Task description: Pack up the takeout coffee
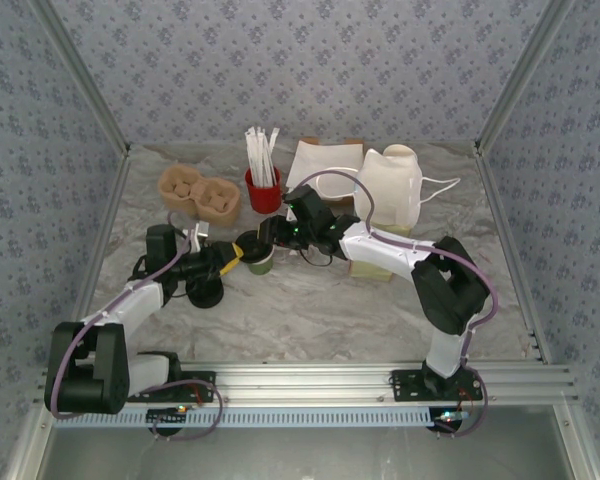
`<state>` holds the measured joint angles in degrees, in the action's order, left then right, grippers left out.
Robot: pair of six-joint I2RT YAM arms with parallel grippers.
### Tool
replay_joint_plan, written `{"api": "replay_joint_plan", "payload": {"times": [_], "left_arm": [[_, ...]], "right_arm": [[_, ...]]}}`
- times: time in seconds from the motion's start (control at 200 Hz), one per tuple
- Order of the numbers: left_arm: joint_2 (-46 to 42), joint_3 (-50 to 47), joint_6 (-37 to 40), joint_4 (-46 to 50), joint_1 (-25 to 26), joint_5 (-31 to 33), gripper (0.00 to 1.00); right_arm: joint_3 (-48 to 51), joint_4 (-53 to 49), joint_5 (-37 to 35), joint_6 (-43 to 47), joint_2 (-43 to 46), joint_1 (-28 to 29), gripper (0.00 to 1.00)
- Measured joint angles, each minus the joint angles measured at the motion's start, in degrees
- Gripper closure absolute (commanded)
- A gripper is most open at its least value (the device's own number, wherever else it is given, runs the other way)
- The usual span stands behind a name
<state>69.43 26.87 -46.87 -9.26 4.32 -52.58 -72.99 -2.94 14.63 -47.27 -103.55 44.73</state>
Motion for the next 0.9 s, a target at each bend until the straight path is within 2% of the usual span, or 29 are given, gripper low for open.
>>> {"api": "replay_joint_plan", "payload": {"times": [0.495,0.715,0.905], "left_arm": [[2.1,3.1,1.5,1.8,2.2,1.4,0.56],[2.1,3.5,3.1,3.5,2.2,1.6,0.44],[2.0,4.3,3.9,5.1,2.2,2.1,0.41]], "right_arm": [[0.0,0.3,1.3,0.1,0.0,-0.3,0.50],[-2.6,-4.4,0.0,3.0,0.0,-0.2,0.49],[-4.0,-7.6,-1.3,5.2,0.0,0.2,0.48]]}}
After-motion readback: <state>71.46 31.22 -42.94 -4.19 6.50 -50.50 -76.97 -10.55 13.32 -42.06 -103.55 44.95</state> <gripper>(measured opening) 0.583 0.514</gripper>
